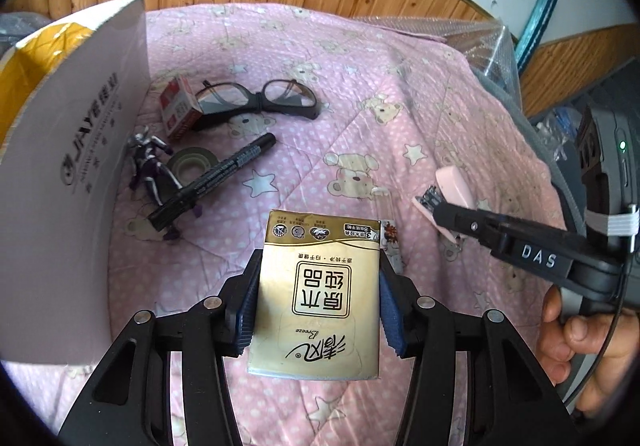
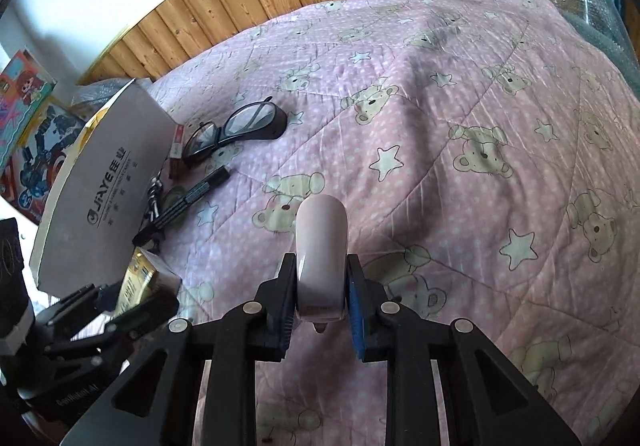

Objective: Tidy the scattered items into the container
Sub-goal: 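Carry the tissue pack and pink stapler over the box with both tools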

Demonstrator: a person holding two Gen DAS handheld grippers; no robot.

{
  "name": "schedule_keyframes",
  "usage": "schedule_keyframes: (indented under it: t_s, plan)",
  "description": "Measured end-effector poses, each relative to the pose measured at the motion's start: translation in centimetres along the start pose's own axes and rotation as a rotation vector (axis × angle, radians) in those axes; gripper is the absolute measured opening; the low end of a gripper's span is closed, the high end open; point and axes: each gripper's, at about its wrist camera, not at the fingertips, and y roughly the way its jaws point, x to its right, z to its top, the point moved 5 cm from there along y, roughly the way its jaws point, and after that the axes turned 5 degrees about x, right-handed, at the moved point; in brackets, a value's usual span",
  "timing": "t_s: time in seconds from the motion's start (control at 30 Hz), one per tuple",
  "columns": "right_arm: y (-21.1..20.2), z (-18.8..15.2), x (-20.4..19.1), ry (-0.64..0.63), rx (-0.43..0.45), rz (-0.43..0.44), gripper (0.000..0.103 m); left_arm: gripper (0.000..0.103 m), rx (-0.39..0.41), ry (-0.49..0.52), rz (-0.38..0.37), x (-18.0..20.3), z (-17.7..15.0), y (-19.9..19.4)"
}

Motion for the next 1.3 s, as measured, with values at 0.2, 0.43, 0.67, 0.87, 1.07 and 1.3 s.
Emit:
schedule_keyframes:
  t_s: [0.2,0.43,0.67,0.87,1.07,1.3]
  plan:
    - [-2.0,-0.7,-1.2,-0.045,0.021,-0.007,0.024,0.053,0.051,-0.015,-0.001,-0.3,-0.2,-3.2]
    - [-4.5,-2.3,-2.6,-0.044,0.045,0.01,0.024,0.053,0.093,-0.047,0.001,-1.6,-0.9,-6.6]
    - [-5.8,-4.2,-2.7,-0.038,0.039,-0.002,0.024,0.053,0.112,-0.076,-0.011,-2.1,-1.6,-8.4]
    - [-6.9,-4.4,-2.5,-0.021,0.054,-0.006,0.024,0.053,0.167,-0.057,-0.014,-1.4,-1.3,-11.4]
    - [-8.1,-5.5,-4.2,-0.059,0.047,0.017,0.024,0.053,0.232,-0.073,-0.002,-2.5,-0.7,-14.5]
    - [-10.1,-6.2,-8.2,-0.191,0.083,0.027,0.024,0.053,0.263,-0.153,0.009,-5.4,-1.0,-16.8]
